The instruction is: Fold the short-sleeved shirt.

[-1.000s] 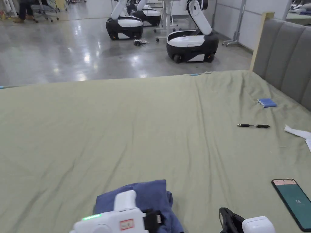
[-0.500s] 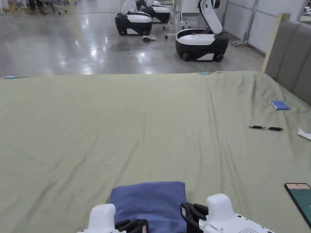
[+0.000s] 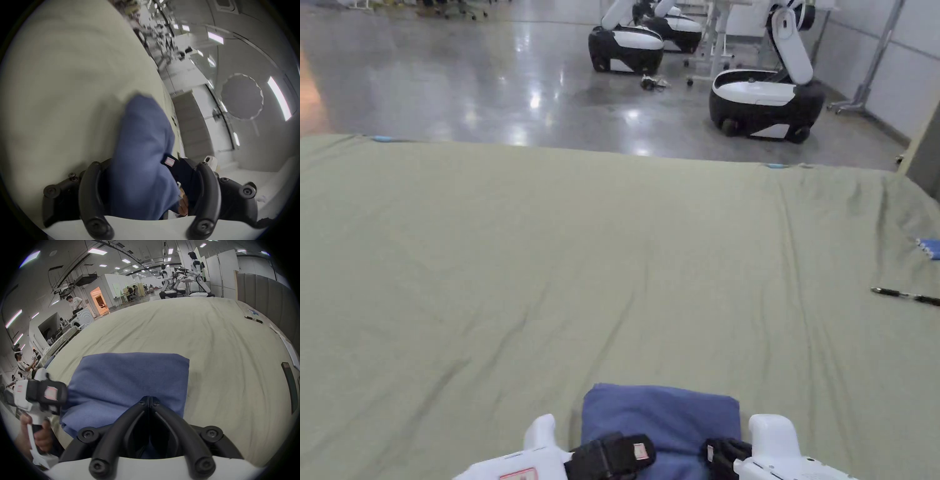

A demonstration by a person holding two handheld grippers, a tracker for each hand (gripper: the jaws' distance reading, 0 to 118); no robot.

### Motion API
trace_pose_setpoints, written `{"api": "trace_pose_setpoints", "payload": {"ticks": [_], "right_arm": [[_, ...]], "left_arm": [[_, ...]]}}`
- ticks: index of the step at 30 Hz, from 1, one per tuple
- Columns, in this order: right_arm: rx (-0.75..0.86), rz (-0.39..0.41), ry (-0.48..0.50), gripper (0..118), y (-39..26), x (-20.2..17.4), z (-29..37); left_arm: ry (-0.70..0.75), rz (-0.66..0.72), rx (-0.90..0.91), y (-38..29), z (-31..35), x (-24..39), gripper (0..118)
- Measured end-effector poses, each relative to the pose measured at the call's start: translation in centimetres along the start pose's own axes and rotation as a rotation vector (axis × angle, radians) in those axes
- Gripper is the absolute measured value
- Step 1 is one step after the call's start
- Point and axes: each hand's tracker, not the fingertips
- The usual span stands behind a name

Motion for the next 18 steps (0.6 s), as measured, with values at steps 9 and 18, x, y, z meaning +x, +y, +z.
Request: {"api": "trace_pose_setpoints", "payload": {"ticks": [9, 18], "right_arm": [[0.091, 0.032, -0.083, 3, -0.2, 0.6, 5.3], [0.083, 0.094, -0.051, 3, -0.3, -3.4, 5.1]], "left_arm": [[0.408, -0.235, 0.145, 1.7, 4.1, 2.9, 19], [0.731, -0.184, 0.332, 11.6, 28.7, -5.8, 19]]}}
